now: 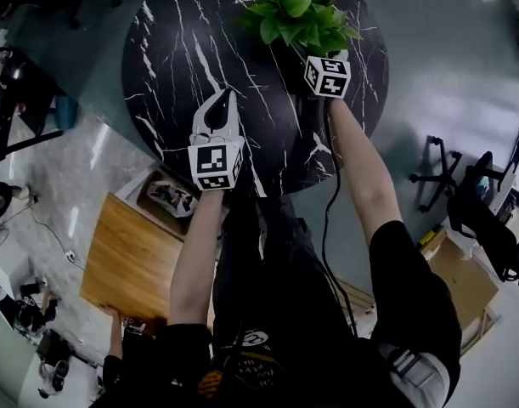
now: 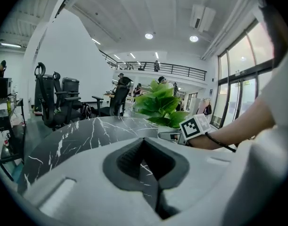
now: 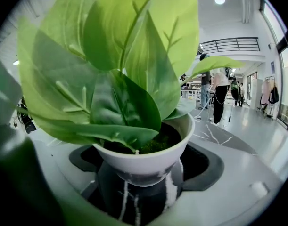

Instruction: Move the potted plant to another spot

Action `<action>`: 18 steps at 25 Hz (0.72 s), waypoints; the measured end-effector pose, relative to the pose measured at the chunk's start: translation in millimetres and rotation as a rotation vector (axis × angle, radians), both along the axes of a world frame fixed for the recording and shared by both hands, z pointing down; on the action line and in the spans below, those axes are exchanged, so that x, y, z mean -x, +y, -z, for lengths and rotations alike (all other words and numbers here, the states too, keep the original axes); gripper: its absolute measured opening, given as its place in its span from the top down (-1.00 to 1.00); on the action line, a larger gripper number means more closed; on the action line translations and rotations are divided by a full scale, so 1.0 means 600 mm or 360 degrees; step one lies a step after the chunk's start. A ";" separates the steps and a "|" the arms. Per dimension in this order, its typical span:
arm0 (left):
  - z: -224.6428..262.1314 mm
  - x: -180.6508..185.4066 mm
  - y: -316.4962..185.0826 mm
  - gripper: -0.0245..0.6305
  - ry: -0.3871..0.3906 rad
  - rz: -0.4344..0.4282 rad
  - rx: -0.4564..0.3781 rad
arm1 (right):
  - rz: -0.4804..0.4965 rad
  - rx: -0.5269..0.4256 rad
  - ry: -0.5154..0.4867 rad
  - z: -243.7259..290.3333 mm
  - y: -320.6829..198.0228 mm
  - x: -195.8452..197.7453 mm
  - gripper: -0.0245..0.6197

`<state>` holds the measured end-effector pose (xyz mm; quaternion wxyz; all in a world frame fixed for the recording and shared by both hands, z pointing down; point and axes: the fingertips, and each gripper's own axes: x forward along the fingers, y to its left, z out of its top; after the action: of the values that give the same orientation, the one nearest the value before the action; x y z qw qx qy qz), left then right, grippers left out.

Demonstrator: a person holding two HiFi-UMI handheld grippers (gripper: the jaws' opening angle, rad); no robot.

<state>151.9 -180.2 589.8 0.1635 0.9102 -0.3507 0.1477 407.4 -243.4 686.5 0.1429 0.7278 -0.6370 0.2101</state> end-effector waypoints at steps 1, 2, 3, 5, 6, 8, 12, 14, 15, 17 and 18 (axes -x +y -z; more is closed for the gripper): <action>-0.002 -0.011 0.001 0.91 -0.0003 -0.0011 0.0004 | -0.0010 0.0005 0.0004 0.000 0.005 -0.024 -0.63; -0.003 -0.022 0.001 0.91 -0.0006 -0.0024 0.0007 | -0.0016 0.0011 0.0011 0.000 0.011 -0.048 -0.63; -0.004 -0.031 0.000 0.91 -0.0008 -0.0038 0.0008 | -0.0027 0.0019 0.0019 0.000 0.018 -0.072 -0.63; -0.008 -0.043 0.000 0.91 -0.0015 -0.0061 0.0012 | -0.0079 0.0041 0.0038 -0.002 0.037 -0.125 -0.62; -0.010 -0.048 0.000 0.91 -0.0019 -0.0068 0.0015 | -0.0119 0.0054 0.0050 -0.004 0.049 -0.153 -0.62; -0.014 -0.054 -0.002 0.91 -0.0024 -0.0073 0.0022 | -0.0207 0.0082 0.0076 -0.007 0.074 -0.210 -0.61; -0.009 -0.059 -0.007 0.91 -0.0013 -0.0064 0.0023 | -0.0356 0.0133 0.0138 -0.003 0.119 -0.307 -0.60; -0.008 -0.056 -0.004 0.91 -0.0009 -0.0059 0.0024 | -0.0416 0.0139 0.0134 -0.002 0.141 -0.337 -0.60; -0.010 -0.052 -0.003 0.91 -0.0009 -0.0054 0.0027 | -0.0441 0.0132 0.0119 -0.003 0.148 -0.346 -0.60; -0.012 -0.045 -0.001 0.91 -0.0008 -0.0036 0.0033 | -0.0470 0.0108 0.0101 -0.005 0.154 -0.350 -0.60; -0.013 -0.042 0.000 0.91 -0.0007 -0.0028 0.0034 | -0.0473 0.0099 0.0104 -0.005 0.153 -0.349 -0.60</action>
<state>177.0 -180.1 597.5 0.1712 0.9111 -0.3416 0.1546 616.9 -151.6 689.5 0.1534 0.8157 -0.5106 0.2247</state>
